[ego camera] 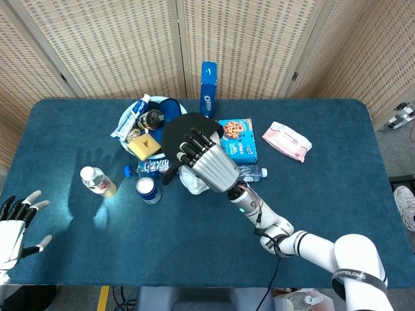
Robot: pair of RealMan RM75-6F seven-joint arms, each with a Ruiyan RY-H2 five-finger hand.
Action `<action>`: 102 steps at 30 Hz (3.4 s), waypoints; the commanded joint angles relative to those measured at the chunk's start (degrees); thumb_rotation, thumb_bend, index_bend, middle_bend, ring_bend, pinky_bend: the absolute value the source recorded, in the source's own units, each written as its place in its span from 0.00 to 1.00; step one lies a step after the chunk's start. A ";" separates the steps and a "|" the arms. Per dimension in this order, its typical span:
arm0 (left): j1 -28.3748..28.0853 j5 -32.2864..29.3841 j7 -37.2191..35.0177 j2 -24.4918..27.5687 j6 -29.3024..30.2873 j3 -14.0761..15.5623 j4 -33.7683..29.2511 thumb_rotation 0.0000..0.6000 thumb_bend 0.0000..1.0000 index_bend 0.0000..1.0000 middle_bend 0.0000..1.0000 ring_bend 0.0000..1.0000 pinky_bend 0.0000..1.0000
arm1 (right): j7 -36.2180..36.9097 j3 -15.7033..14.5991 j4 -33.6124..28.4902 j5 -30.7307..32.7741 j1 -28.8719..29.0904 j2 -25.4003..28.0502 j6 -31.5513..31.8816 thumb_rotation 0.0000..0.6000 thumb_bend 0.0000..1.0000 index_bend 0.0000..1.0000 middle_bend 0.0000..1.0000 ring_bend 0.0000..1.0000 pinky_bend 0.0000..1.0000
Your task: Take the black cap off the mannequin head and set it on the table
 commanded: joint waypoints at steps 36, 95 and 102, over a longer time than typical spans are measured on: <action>-1.19 0.30 -0.54 0.34 -1.67 0.00 -0.05 1.00 0.17 0.25 0.11 0.13 0.02 | 1.18 8.27 4.95 11.42 3.60 8.22 10.28 1.00 0.52 0.87 0.53 0.33 0.28; -1.45 0.23 -1.87 -0.72 -3.51 1.24 1.11 1.00 0.17 0.25 0.11 0.13 0.02 | 16.36 -10.74 20.55 16.46 -27.79 -0.67 5.15 1.00 0.52 0.88 0.53 0.34 0.28; -1.68 0.07 -1.91 -0.95 -3.94 1.27 1.27 1.00 0.17 0.25 0.11 0.13 0.02 | 14.22 -10.82 18.81 18.84 -29.07 -0.22 -2.39 1.00 0.45 0.75 0.42 0.26 0.23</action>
